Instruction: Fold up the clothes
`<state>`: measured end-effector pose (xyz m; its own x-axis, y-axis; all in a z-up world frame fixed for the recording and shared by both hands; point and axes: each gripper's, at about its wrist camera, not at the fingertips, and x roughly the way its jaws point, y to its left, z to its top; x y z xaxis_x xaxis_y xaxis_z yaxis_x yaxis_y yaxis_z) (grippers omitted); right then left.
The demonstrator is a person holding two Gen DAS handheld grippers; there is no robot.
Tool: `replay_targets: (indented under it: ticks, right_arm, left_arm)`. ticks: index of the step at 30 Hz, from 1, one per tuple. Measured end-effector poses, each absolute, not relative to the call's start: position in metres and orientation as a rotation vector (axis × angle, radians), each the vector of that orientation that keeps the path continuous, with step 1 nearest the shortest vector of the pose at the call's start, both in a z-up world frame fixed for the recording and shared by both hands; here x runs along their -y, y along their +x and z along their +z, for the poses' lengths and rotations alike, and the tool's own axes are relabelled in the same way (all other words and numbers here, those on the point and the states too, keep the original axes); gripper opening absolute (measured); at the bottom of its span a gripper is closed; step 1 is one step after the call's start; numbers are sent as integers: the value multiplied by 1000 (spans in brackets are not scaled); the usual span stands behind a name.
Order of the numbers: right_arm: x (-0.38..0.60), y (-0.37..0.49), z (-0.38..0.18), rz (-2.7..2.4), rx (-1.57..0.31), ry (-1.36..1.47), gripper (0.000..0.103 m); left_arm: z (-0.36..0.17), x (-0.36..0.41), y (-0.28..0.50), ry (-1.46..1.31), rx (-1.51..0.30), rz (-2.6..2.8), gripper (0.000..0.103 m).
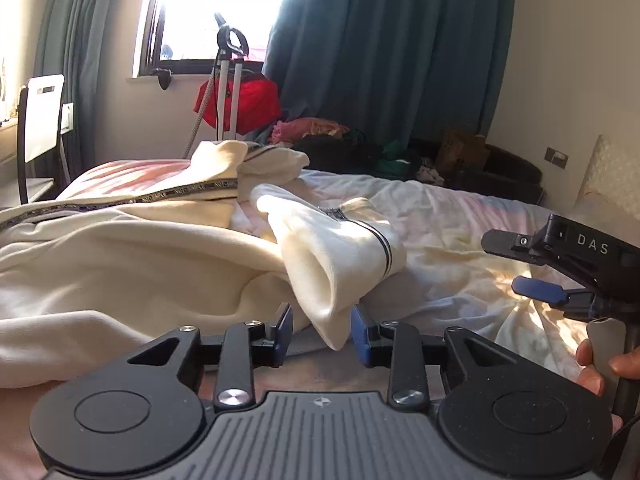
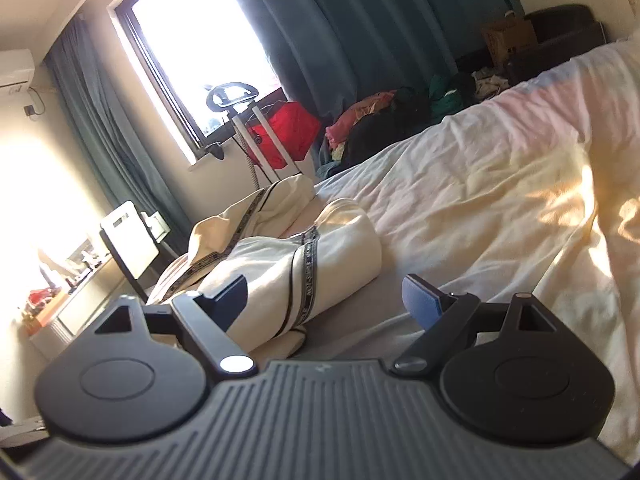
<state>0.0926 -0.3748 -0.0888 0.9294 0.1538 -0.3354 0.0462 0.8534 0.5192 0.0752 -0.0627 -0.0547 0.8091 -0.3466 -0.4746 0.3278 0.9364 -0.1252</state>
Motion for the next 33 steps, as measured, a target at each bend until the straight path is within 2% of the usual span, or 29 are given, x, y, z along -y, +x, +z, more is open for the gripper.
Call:
replay_targets:
  ticks: [3,6,10,18,23,27,28,31,33]
  right_arm:
    - [368,87,-86,106,-397,579,86]
    - [354,83,-86,117,-416,516,86]
    - [345,96,-81,129,-441,493,86]
    - [329,145,-64,157,-482,490,87]
    - [272,231,-35,109,-470,291,87]
    - [219,310,-45,92,-616,124,85]
    - [205,330,-49,86,-661,75,78]
    - [185,367,-73,63,-779,-28,75]
    - [186,381,-88,40,-837,-57,66]
  left_arm:
    - [-43,48,70,-56,-464,-332,58]
    - [-34,35,71,-81,-423,-306,71]
    - [-32,20,69,-98,-378,-287,81]
    - [-41,-4,83,-103,-358,-265,85]
    - [-55,-14,94,-103,-328,-223,88]
    - [-68,-21,110,-97,-372,-208,88]
    - [-71,-23,114,-97,-382,-206,88]
    - [-79,-26,125,-140,-403,-206,88]
    - [-85,-22,131,-144,-420,-185,88]
